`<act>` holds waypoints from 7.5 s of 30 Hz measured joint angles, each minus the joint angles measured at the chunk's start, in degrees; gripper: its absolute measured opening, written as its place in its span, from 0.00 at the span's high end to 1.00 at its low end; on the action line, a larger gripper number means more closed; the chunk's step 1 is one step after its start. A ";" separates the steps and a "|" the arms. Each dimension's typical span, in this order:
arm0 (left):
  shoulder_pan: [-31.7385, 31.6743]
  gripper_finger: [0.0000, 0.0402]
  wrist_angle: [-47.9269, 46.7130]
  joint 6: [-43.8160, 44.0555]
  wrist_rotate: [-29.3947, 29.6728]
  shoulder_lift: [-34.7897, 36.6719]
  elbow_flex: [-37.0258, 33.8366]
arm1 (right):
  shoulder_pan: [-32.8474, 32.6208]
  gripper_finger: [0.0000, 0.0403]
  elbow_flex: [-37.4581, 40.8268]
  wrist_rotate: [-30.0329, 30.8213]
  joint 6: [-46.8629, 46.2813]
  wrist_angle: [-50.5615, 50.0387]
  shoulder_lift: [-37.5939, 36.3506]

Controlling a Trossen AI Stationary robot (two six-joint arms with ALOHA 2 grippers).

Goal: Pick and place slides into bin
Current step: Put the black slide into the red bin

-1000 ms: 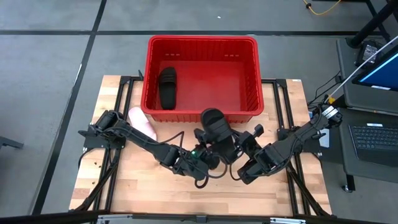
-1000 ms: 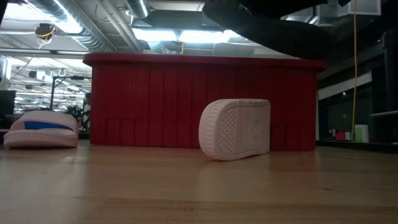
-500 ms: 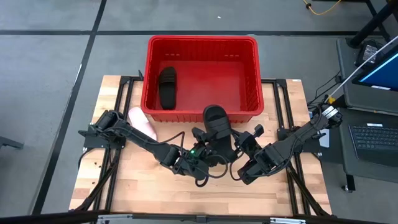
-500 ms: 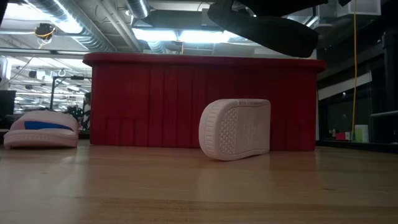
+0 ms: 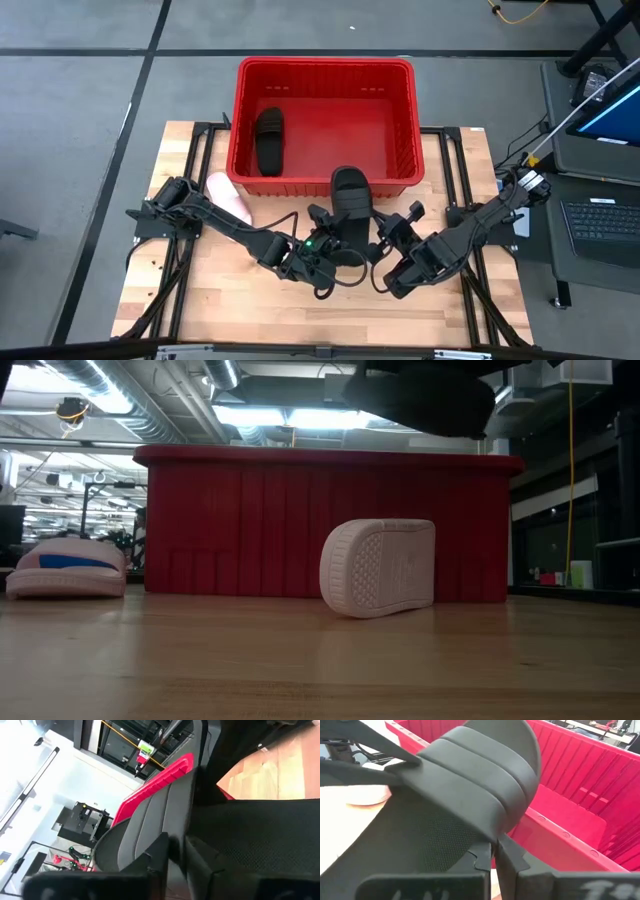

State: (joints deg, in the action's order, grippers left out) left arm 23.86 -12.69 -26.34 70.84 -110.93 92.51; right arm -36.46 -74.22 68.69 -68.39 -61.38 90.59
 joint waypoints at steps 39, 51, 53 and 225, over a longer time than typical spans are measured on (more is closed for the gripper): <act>-0.07 0.99 0.28 -10.78 9.19 4.05 -0.09 | -4.77 0.85 -6.39 -2.14 25.35 7.23 -0.15; -0.38 0.99 -3.26 -12.54 9.18 14.44 0.00 | -7.30 0.85 -11.43 -0.96 31.40 2.38 -0.70; -0.78 0.99 -5.08 -12.53 9.17 16.09 0.00 | -7.26 0.85 -11.43 -1.69 30.01 -0.57 -1.21; -66.88 0.99 41.61 -8.57 -65.53 25.16 -50.05 | -7.22 0.98 20.23 -0.98 11.68 -4.47 -24.98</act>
State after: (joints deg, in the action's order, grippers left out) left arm -43.03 28.92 -34.91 5.30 -85.78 42.46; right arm -43.68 -53.98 67.70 -56.71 -65.84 65.60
